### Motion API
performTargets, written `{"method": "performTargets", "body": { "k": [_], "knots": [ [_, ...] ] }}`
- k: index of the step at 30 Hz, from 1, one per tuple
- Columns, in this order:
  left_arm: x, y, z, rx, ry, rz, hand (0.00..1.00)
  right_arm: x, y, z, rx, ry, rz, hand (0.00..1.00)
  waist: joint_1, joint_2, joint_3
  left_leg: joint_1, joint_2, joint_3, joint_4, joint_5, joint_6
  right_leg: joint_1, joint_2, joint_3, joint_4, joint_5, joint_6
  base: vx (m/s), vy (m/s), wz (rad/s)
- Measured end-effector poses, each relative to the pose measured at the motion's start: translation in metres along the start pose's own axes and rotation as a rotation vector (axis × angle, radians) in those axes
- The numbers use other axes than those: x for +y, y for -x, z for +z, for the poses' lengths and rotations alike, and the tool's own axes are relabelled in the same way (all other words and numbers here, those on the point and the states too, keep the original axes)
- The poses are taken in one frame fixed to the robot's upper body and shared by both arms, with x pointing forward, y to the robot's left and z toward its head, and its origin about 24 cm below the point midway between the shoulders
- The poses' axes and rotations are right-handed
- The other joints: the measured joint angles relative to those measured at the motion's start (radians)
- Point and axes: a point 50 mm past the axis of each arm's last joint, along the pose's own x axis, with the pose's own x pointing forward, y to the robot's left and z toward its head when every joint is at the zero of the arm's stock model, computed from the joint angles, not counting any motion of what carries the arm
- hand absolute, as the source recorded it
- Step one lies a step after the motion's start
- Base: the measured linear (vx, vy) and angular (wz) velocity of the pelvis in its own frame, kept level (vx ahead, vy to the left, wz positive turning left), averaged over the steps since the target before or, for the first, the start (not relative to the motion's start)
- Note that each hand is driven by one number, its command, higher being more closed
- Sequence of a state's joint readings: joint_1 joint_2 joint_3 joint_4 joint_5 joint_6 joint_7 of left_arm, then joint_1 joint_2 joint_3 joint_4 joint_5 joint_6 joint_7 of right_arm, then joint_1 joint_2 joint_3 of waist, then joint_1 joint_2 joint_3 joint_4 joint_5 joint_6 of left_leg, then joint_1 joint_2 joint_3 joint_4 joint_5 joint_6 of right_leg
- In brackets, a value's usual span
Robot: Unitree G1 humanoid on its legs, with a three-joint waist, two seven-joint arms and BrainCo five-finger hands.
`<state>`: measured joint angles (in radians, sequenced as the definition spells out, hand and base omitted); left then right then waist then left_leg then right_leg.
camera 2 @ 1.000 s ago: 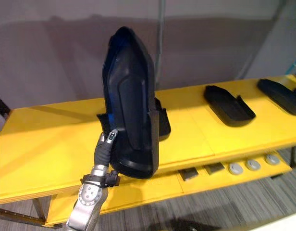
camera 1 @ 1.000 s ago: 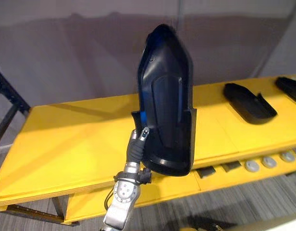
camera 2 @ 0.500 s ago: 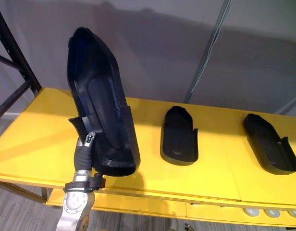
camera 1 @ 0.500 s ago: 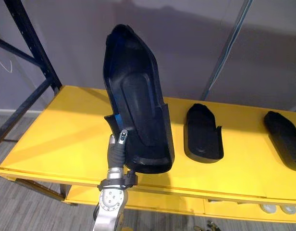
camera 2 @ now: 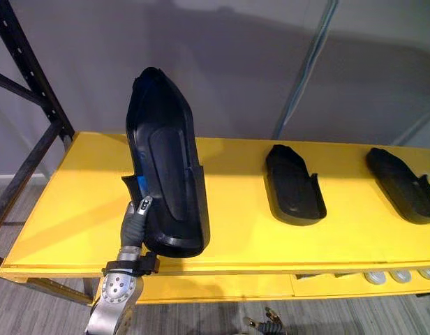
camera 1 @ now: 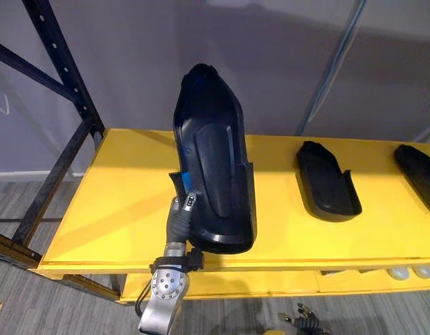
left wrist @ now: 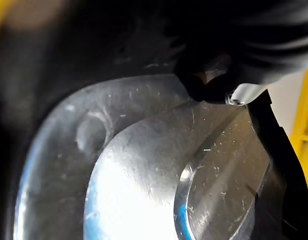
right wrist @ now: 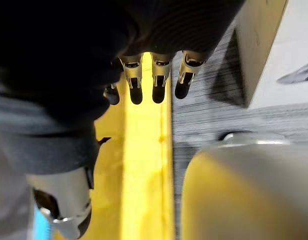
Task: Walk over and take plastic housings, then place them on the shelf
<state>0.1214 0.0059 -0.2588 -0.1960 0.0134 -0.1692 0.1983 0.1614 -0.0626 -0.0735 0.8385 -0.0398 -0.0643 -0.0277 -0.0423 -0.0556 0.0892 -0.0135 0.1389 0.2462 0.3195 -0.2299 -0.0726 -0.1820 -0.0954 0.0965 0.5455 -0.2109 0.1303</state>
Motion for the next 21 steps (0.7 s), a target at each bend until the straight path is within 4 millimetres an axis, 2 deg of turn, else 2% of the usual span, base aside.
{"method": "performTargets", "body": {
  "k": [1,2,3,4,7,10,16,21],
  "knots": [
    [-0.005,0.000,0.001,-0.003,0.013,-0.005,1.00,0.002,0.000,0.001,-0.004,0.005,0.012,0.00,0.002,0.000,-0.001,-0.004,-0.019,-0.002,0.001,-0.001,0.001,0.007,0.013,-0.001,0.002,-0.044,-0.043,-0.08,-0.074,0.12],
    [-0.008,0.000,0.001,-0.003,0.025,-0.009,1.00,0.003,0.000,0.001,-0.005,0.005,0.019,0.00,0.008,-0.005,-0.003,-0.006,-0.031,-0.003,0.001,-0.003,0.004,0.016,0.002,-0.001,-0.014,-0.066,-0.055,-0.13,-0.145,0.20],
    [-0.012,0.000,0.001,0.002,0.037,-0.015,1.00,0.006,-0.001,0.003,-0.009,-0.022,0.028,0.00,0.008,0.007,0.005,-0.009,-0.038,-0.023,0.007,-0.005,0.002,0.049,-0.007,-0.010,-0.057,-0.106,-0.053,-0.11,-0.126,0.26],
    [-0.013,0.000,0.000,0.008,0.038,-0.014,1.00,0.006,-0.001,0.004,-0.014,-0.028,0.027,0.00,0.006,0.014,0.008,-0.007,-0.034,-0.031,0.010,-0.004,0.000,0.058,-0.004,-0.022,-0.062,-0.105,-0.055,-0.11,-0.148,0.37],
    [-0.012,0.002,-0.003,0.028,0.029,-0.016,1.00,0.011,0.000,0.000,-0.001,-0.042,0.035,0.00,0.027,0.033,-0.001,0.018,-0.008,-0.033,-0.003,0.004,-0.014,0.080,0.021,-0.031,-0.072,-0.100,-0.069,-0.04,-0.083,0.06],
    [-0.006,0.001,-0.004,0.030,0.020,-0.003,1.00,0.011,0.001,-0.002,0.004,-0.049,0.026,0.00,0.024,0.039,-0.017,0.017,0.005,-0.030,-0.032,0.021,-0.030,0.086,0.036,-0.034,-0.107,-0.080,-0.084,0.03,-0.042,-0.07],
    [-0.001,0.001,-0.005,0.037,-0.001,0.015,1.00,0.012,0.001,-0.008,0.033,-0.072,0.015,0.00,0.021,0.039,-0.035,0.056,0.001,-0.024,-0.093,0.048,-0.023,0.151,0.036,-0.033,-0.230,-0.021,-0.073,0.08,0.048,0.00],
    [0.015,-0.002,-0.010,0.051,-0.095,0.053,1.00,0.010,0.000,-0.012,0.060,-0.084,0.005,0.00,0.022,0.039,-0.044,0.080,-0.003,-0.024,-0.153,0.084,-0.016,0.205,0.033,-0.039,-0.350,0.051,-0.070,0.01,0.074,0.02]
  ]
}}
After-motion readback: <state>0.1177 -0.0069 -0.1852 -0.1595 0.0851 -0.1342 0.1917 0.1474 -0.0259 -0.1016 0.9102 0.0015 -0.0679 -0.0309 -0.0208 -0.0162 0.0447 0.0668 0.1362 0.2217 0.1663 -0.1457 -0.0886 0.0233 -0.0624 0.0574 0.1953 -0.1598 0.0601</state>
